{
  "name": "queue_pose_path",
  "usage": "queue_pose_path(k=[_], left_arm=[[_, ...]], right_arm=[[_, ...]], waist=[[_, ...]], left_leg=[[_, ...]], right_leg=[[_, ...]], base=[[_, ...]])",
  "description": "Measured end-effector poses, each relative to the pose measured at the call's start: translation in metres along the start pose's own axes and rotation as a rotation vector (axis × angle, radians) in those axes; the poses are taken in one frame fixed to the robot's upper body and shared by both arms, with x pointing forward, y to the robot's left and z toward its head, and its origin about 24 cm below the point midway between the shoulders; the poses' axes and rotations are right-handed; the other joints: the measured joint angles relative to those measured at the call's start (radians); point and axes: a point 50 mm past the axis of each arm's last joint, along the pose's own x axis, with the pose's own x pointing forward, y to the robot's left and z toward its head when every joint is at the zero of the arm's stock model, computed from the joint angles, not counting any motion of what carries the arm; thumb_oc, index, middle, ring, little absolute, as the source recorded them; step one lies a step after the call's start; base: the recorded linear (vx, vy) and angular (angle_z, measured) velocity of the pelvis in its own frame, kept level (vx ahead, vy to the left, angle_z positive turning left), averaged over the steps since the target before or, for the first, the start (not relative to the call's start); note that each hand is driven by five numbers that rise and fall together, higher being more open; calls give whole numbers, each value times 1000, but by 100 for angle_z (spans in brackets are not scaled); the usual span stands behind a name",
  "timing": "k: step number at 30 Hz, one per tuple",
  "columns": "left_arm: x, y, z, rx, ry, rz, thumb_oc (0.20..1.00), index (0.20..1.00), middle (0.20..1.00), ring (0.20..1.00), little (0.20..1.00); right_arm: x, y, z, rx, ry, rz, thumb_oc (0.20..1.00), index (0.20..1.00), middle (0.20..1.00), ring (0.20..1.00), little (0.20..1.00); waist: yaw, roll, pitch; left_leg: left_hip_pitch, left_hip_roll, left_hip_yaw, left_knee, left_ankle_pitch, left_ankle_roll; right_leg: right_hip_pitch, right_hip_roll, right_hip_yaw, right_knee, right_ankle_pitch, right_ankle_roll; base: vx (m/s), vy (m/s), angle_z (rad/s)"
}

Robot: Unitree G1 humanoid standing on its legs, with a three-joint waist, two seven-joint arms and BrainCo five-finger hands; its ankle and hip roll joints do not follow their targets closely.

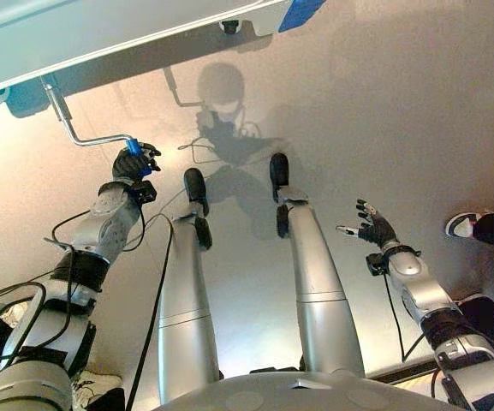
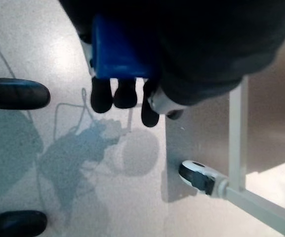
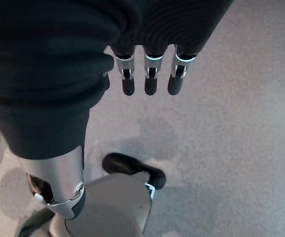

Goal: Raise the hospital bed

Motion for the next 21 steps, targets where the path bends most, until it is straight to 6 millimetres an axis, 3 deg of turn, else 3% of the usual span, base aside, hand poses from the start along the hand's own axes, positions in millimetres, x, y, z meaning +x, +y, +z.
queue_pose_path(k=[7,21], left_arm=[[-8,-6,1,-8,-12,-61,200,200,200,200,200],[-41,13,0,-1,-23,-123,200,200,200,200,200]], right_arm=[[-5,-6,-6,-23,12,5,1000,1000,1000,1000,1000],[-12,-9,-15,-59,25,26,1000,1000,1000,1000,1000]], waist=[[13,0,0],[44,1,0]], left_leg=[[18,-2,-2,-7,5,-4],[91,-16,-5,-36,10,-6]], right_leg=[[16,-2,-2,3,-4,-3],[82,-17,-6,0,-19,-2]], base=[[-1,-2,0],[-8,-10,3]])
